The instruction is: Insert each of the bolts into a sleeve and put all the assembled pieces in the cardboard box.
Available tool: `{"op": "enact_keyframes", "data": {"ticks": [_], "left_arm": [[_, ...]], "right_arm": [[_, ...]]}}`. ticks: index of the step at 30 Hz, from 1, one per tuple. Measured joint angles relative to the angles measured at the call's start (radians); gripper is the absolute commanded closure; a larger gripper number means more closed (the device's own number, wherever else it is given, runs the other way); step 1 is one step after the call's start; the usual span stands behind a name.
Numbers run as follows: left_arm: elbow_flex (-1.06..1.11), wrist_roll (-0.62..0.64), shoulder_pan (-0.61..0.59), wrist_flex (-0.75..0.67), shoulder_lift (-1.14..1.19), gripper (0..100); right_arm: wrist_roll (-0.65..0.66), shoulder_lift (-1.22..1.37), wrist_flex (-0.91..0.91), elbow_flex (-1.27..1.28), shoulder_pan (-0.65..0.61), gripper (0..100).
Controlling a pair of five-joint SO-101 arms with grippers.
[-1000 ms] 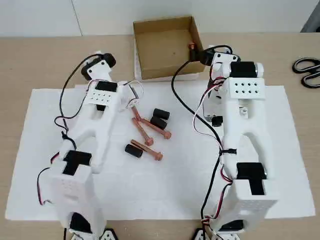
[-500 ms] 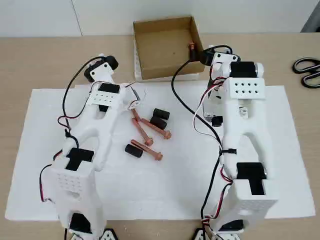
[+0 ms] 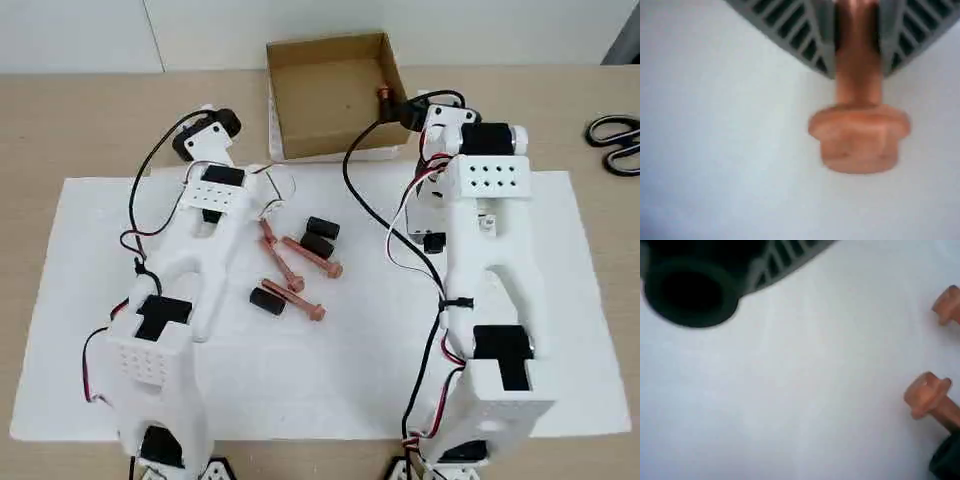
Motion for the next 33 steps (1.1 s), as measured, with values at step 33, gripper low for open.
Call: {"op": "enact_keyframes", "data": {"ticks": [33], "left_arm": [[-0.595,-0.127,0.063,0.519,0.011,99]], "right_arm": [[0.0,0.0,-0.003,0.043,0.0,99.3]]}}
